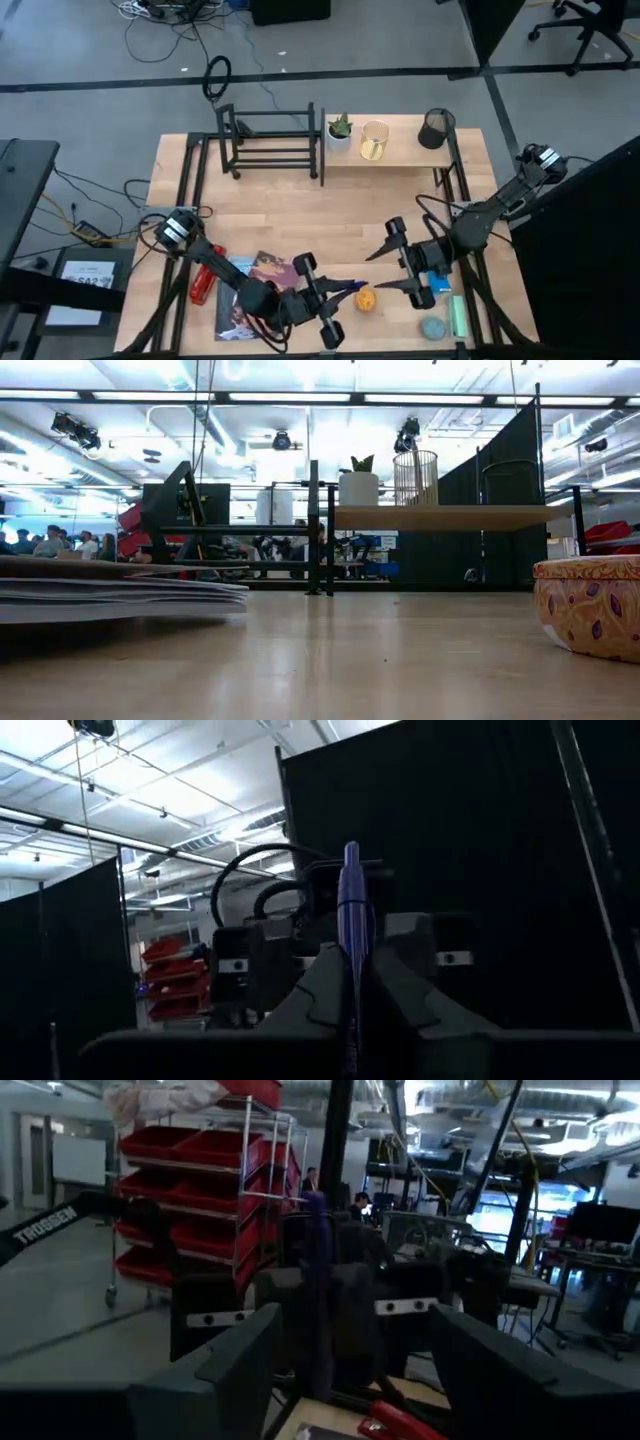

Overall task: Stock shelves
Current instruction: Put the blue pen into the black pen organizer on the shelf

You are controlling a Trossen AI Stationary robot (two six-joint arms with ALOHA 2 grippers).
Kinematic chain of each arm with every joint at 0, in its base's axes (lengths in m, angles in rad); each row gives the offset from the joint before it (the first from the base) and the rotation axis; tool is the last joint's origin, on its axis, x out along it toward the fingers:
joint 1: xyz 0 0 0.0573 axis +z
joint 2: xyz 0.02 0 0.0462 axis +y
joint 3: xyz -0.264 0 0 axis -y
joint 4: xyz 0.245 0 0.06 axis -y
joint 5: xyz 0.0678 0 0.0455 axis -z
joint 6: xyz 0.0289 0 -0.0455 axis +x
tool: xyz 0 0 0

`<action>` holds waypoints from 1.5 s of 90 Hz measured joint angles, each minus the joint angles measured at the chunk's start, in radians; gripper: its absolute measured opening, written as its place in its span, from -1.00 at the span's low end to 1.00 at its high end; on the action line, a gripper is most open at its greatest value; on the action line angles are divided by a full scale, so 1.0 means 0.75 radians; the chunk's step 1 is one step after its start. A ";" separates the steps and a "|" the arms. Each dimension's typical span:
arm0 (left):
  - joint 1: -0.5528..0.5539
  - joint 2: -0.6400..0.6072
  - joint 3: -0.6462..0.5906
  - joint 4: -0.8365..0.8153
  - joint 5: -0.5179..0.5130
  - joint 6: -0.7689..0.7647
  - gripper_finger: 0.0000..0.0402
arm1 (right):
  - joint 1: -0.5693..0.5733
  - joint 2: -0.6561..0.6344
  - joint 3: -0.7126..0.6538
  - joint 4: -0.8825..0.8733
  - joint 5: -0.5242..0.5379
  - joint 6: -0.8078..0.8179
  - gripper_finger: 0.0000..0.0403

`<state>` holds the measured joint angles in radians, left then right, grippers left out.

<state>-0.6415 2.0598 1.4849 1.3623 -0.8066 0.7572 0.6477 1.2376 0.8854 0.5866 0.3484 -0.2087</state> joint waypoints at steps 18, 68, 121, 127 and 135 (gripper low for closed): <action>0.007 0.000 0.000 -0.003 0.000 -0.001 -0.96 | -0.022 0.079 0.065 0.028 -0.001 0.029 0.08; 0.006 0.001 0.000 -0.033 0.000 -0.003 -0.95 | -0.042 0.159 0.175 0.035 -0.109 0.043 -0.21; -0.008 0.002 0.000 -0.045 -0.206 0.196 -0.51 | -0.049 0.097 0.175 -0.062 -0.038 0.065 -0.97; -0.014 0.002 0.000 -0.024 -0.333 0.290 -0.36 | -0.049 0.044 0.175 -0.167 0.055 0.061 -0.98; -0.020 0.002 0.000 -0.023 -0.506 0.419 -0.20 | -0.050 -0.016 0.175 -0.282 0.178 0.026 -0.98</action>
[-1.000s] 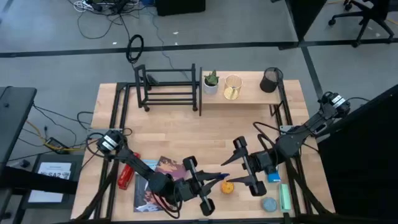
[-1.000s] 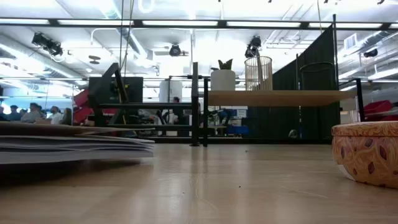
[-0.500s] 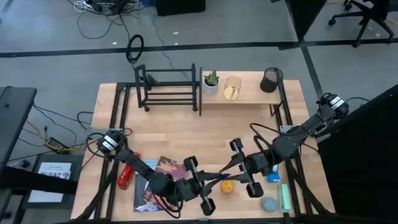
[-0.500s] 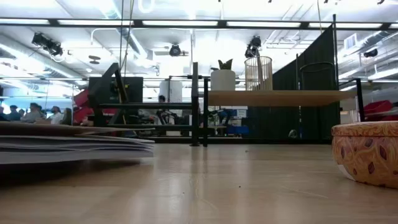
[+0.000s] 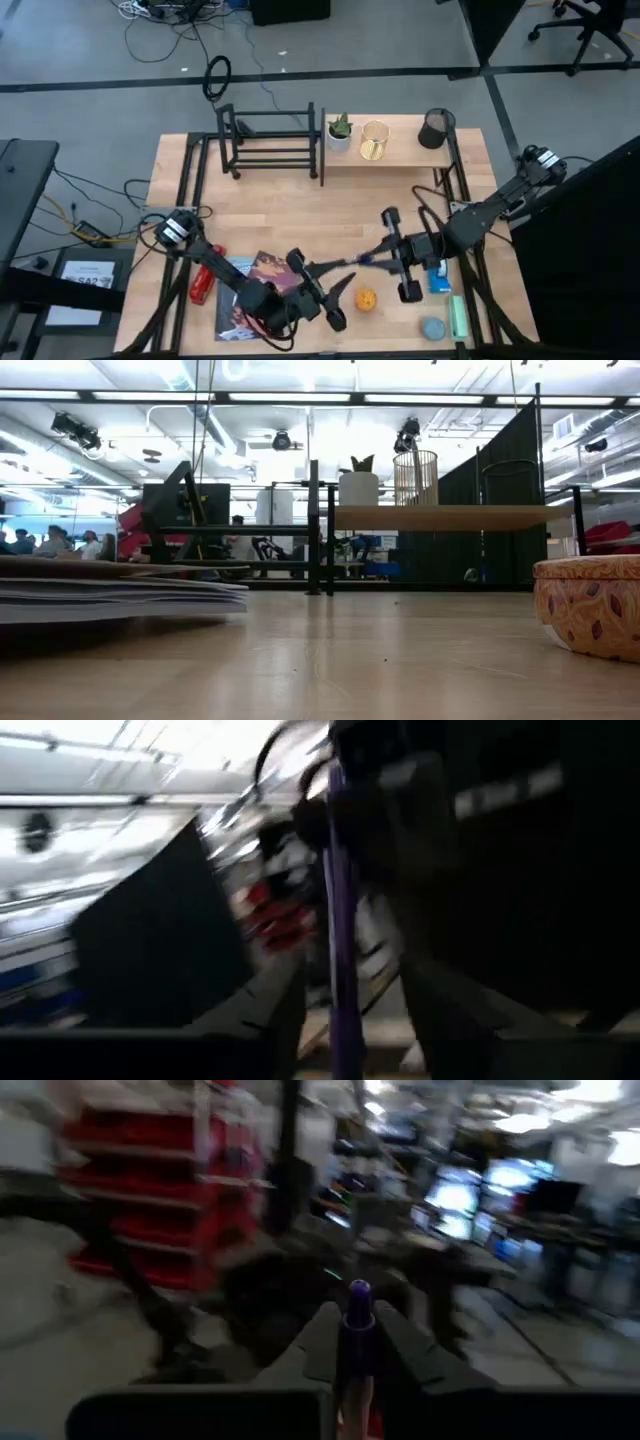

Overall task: Stock shelves
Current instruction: Put the blue pen into the black pen organizer on the shelf

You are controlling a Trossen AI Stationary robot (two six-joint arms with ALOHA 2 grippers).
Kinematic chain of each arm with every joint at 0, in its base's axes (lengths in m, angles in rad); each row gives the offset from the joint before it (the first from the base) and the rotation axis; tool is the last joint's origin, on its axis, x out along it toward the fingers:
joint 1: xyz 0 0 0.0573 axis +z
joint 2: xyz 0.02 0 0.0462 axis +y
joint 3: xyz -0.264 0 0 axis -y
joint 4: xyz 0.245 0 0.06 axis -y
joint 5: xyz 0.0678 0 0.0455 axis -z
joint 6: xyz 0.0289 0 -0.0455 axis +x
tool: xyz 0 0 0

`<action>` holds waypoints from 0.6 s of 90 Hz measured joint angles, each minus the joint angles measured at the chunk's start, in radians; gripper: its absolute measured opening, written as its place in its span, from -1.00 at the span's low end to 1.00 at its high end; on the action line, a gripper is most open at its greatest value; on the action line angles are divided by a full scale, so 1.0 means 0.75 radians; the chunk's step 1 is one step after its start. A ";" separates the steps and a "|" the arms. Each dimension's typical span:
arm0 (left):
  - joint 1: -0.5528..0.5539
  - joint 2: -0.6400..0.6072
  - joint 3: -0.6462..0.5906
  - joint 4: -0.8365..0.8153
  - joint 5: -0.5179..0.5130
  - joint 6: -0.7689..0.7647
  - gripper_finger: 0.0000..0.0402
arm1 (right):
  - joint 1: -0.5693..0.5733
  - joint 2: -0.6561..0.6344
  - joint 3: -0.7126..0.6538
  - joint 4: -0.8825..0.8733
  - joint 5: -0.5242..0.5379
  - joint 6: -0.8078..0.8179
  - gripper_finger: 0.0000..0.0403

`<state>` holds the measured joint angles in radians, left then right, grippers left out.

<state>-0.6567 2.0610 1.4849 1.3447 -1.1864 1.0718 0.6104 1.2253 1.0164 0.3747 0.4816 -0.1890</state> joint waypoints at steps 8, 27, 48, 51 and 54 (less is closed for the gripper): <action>0.000 0.000 0.000 -0.002 -0.205 0.054 -0.08 | 0.000 -0.064 -0.001 -0.052 0.104 -0.085 -0.98; 0.076 0.000 -0.029 -0.008 -0.489 -0.052 -0.02 | -0.111 -0.214 -0.001 -0.205 0.307 -0.312 -0.98; 0.215 0.000 -0.132 -0.011 -0.483 -0.314 -0.09 | -0.567 -0.385 0.111 -0.558 0.251 -0.308 -0.98; 0.236 0.000 -0.148 -0.012 -0.456 -0.364 -0.10 | -0.634 -0.389 0.157 -0.613 0.238 -0.308 -0.98; 0.254 0.000 -0.163 -0.015 -0.414 -0.416 -0.11 | -0.695 -0.387 0.202 -0.674 0.233 -0.307 -0.98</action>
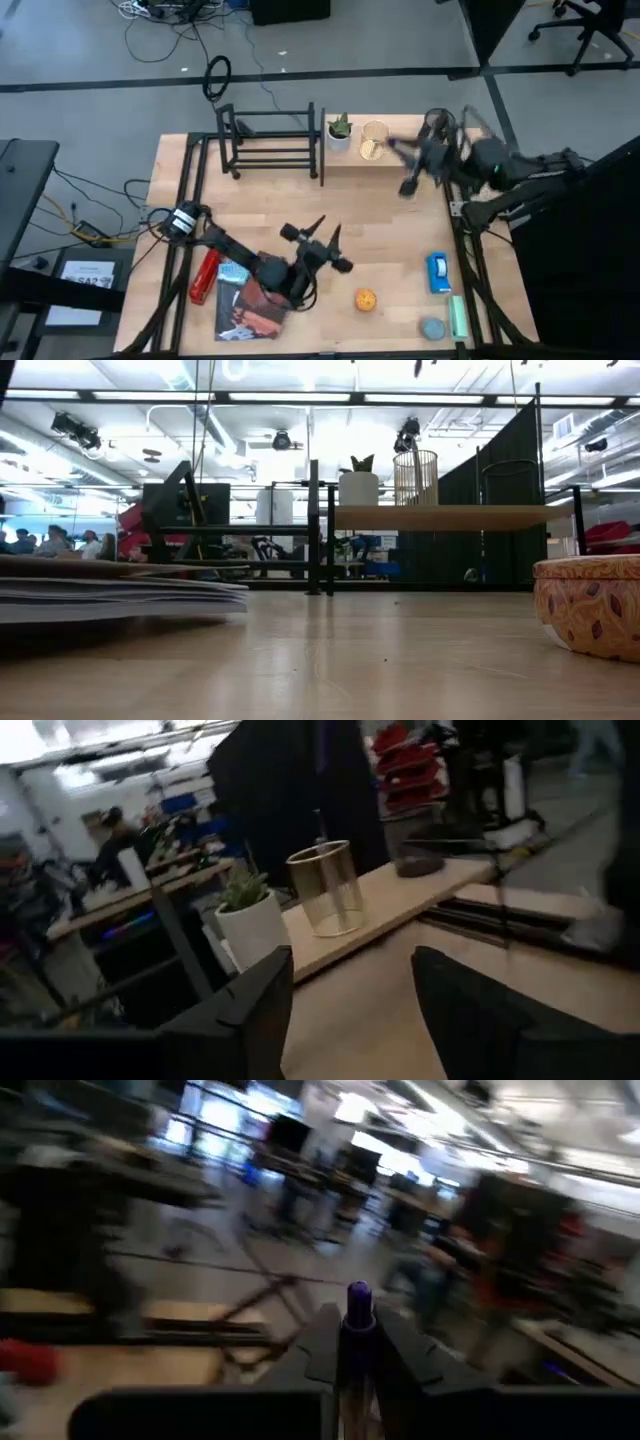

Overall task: Stock shelves
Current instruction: Put the blue pen into the black pen organizer on the shelf

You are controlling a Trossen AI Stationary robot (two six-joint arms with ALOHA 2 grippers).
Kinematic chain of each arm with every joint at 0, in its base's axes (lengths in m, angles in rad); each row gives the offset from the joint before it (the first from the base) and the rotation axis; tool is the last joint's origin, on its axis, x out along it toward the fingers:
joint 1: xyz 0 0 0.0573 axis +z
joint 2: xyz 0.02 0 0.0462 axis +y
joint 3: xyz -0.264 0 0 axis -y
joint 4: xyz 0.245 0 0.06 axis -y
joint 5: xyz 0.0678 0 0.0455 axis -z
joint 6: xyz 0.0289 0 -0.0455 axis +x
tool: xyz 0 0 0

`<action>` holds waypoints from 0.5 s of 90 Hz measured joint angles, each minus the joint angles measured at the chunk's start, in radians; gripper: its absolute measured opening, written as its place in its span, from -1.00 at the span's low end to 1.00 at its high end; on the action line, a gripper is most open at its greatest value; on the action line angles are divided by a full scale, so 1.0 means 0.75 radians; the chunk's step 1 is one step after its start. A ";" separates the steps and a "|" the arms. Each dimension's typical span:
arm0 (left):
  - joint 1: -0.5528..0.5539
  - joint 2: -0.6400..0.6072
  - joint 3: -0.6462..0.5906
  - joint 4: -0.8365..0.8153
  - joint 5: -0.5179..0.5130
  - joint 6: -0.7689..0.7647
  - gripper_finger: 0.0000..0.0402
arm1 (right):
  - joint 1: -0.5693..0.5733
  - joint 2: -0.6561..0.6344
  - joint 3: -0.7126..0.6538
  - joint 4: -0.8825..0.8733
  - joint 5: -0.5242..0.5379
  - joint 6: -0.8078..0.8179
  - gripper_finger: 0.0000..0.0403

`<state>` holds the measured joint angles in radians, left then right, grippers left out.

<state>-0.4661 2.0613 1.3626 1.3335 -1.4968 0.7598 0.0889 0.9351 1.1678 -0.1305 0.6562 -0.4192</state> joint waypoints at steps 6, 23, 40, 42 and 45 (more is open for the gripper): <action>0.022 0.000 -0.031 -0.012 0.114 -0.136 -0.14 | -0.129 0.024 0.092 -0.128 -0.003 0.000 -0.98; 0.086 -0.002 -0.046 -0.428 0.590 -0.732 -0.25 | -0.505 0.089 0.289 -0.503 -0.097 0.161 -0.98; 0.155 0.000 0.050 -1.008 1.020 -1.168 -0.32 | -0.887 0.097 0.324 -0.811 -0.311 0.390 -0.98; 0.162 0.000 0.064 -1.072 1.062 -1.201 -0.33 | -0.928 0.097 0.324 -0.832 -0.337 0.408 -0.98; 0.172 0.000 0.084 -1.163 1.124 -1.242 -0.33 | -0.980 0.096 0.324 -0.864 -0.366 0.428 -0.98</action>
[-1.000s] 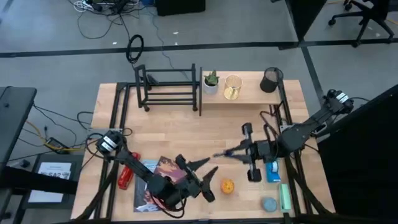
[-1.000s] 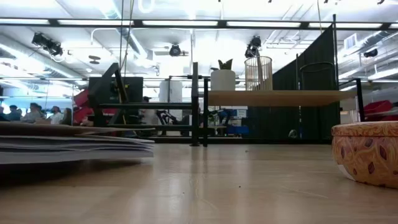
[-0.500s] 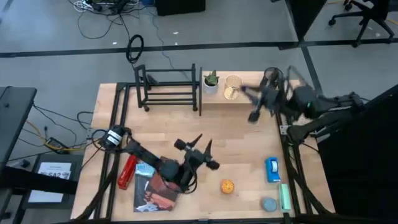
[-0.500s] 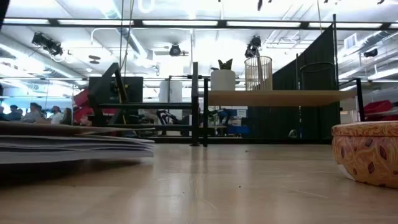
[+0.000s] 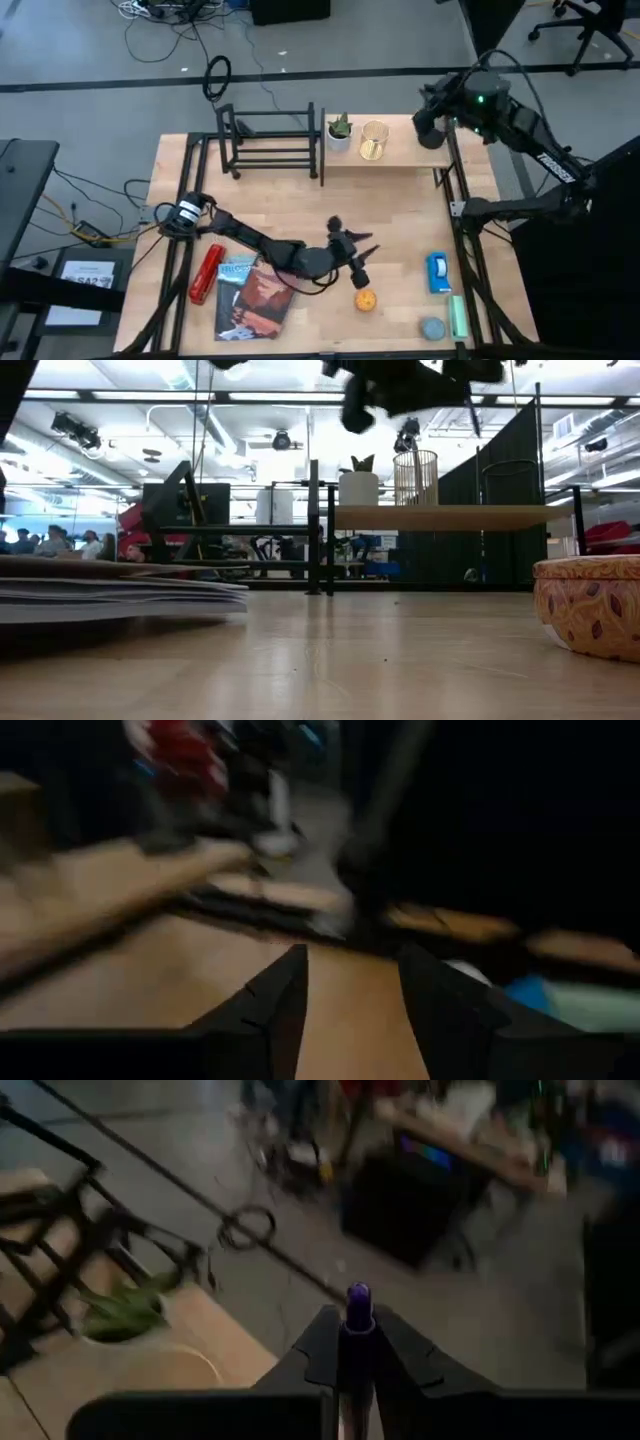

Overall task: Stock shelves
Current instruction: Put the blue pen into the black pen organizer on the shelf

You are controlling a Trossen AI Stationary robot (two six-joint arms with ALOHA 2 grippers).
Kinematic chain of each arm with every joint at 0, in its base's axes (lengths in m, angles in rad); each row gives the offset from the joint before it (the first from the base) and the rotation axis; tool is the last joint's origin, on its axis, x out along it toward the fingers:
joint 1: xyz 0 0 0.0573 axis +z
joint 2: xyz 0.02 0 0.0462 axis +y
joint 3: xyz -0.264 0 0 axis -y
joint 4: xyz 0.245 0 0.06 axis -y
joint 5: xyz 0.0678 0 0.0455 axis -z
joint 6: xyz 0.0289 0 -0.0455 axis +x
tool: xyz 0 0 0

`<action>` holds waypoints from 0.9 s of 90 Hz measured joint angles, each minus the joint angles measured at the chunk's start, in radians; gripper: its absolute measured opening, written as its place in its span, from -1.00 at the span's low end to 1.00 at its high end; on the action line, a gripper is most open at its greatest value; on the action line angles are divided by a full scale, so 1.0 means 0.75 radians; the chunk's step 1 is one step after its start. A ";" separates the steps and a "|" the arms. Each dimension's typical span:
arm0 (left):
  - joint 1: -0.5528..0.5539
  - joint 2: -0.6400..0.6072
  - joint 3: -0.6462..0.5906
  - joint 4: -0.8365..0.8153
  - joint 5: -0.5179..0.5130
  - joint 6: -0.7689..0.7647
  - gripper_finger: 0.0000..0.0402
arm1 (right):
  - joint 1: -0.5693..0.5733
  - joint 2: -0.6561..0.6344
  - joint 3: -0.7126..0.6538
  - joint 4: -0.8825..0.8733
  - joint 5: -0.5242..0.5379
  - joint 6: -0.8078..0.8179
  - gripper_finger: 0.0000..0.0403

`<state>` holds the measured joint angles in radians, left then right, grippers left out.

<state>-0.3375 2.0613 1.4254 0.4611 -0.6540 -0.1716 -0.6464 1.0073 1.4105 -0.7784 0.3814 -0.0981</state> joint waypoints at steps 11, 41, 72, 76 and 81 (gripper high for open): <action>0.021 0.001 0.057 -0.218 0.119 -0.079 -0.34 | -0.161 0.005 0.000 -0.074 -0.131 0.060 -0.98; 0.023 -0.001 0.066 -0.210 0.121 -0.090 -0.34 | -0.341 0.004 -0.225 0.063 -0.165 0.159 -0.98; 0.022 -0.001 0.066 -0.216 0.121 -0.092 -0.34 | -0.384 0.007 -0.313 0.151 -0.153 0.197 -0.84; 0.022 -0.001 0.066 -0.215 0.121 -0.092 -0.34 | -0.383 0.007 -0.313 0.148 -0.155 0.197 -0.82; 0.022 -0.001 0.066 -0.214 0.121 -0.092 -0.34 | -0.383 0.007 -0.313 0.140 -0.158 0.195 -0.82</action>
<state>-0.3210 2.0605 1.4750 0.3004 -0.5636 -0.2409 -0.9340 1.0122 1.1759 -0.6731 0.2625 0.0484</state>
